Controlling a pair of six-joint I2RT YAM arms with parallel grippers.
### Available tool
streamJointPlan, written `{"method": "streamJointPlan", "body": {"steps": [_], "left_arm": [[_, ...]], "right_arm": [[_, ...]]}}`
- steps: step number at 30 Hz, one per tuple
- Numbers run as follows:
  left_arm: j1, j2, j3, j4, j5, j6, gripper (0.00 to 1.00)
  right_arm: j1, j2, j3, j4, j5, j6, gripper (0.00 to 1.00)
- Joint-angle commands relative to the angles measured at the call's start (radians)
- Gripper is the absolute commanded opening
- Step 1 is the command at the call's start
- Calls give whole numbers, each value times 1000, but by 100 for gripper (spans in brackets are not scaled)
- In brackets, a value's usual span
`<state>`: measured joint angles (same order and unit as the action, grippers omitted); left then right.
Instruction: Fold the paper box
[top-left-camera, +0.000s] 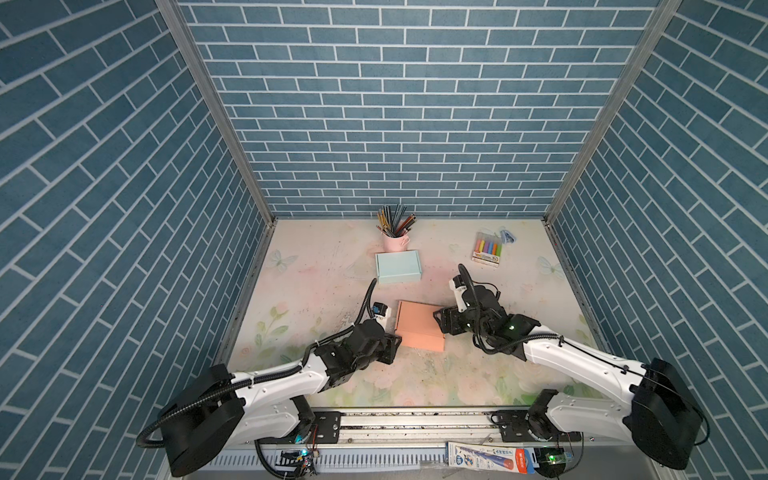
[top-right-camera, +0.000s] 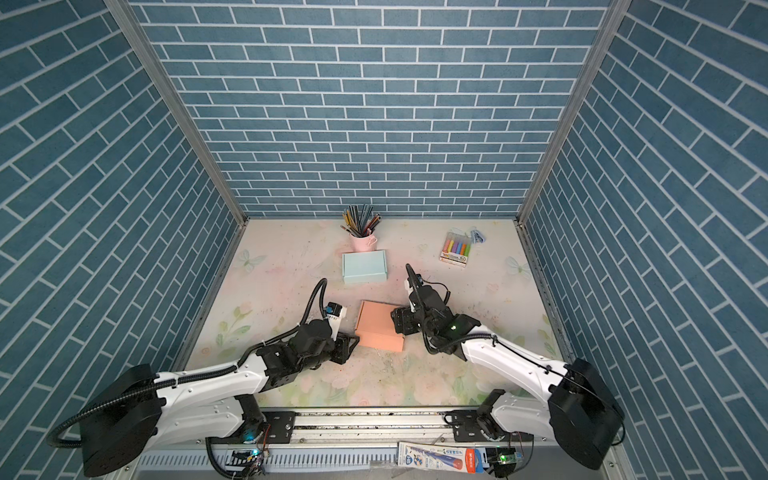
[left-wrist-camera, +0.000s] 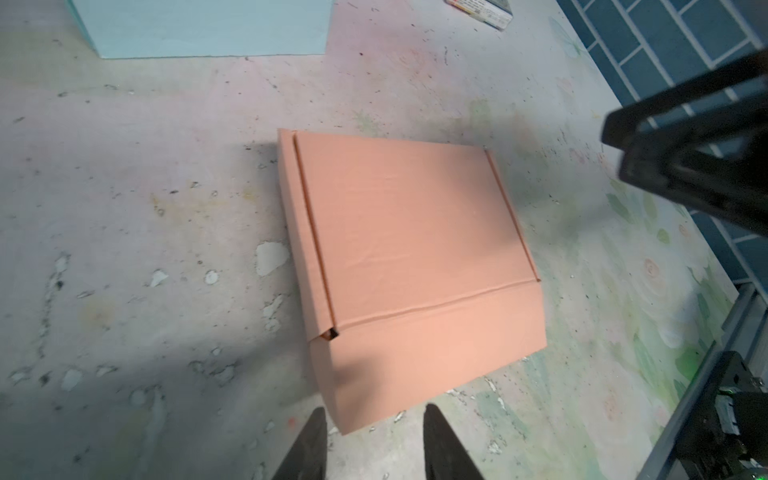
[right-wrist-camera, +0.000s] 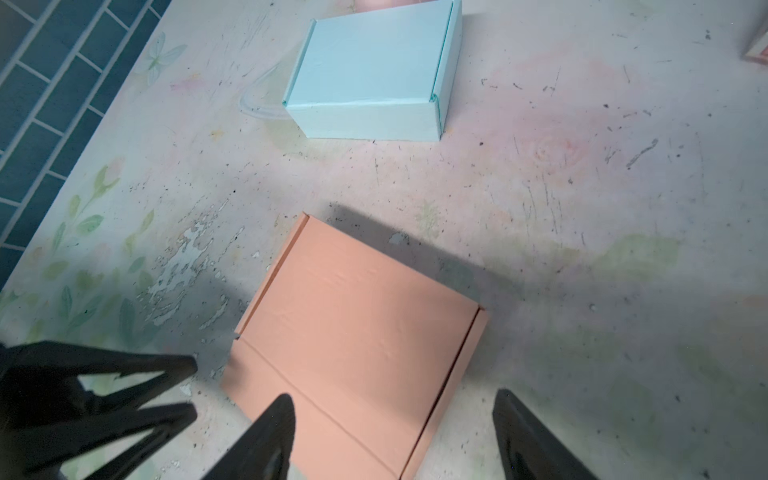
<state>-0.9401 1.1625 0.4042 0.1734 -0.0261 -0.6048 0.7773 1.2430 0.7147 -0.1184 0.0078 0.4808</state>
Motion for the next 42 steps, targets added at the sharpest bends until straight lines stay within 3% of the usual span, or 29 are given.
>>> {"method": "streamJointPlan", "body": {"steps": [1, 15, 42], "left_arm": [[-40, 49, 47, 9, -15, 8, 39], [-83, 210, 104, 91, -17, 12, 38], [-69, 342, 125, 180, -37, 20, 36]], "right_arm": [[-41, 82, 71, 12, -101, -99, 76], [-118, 391, 261, 37, -255, -183, 76], [-125, 504, 156, 179, -528, -137, 70]]}}
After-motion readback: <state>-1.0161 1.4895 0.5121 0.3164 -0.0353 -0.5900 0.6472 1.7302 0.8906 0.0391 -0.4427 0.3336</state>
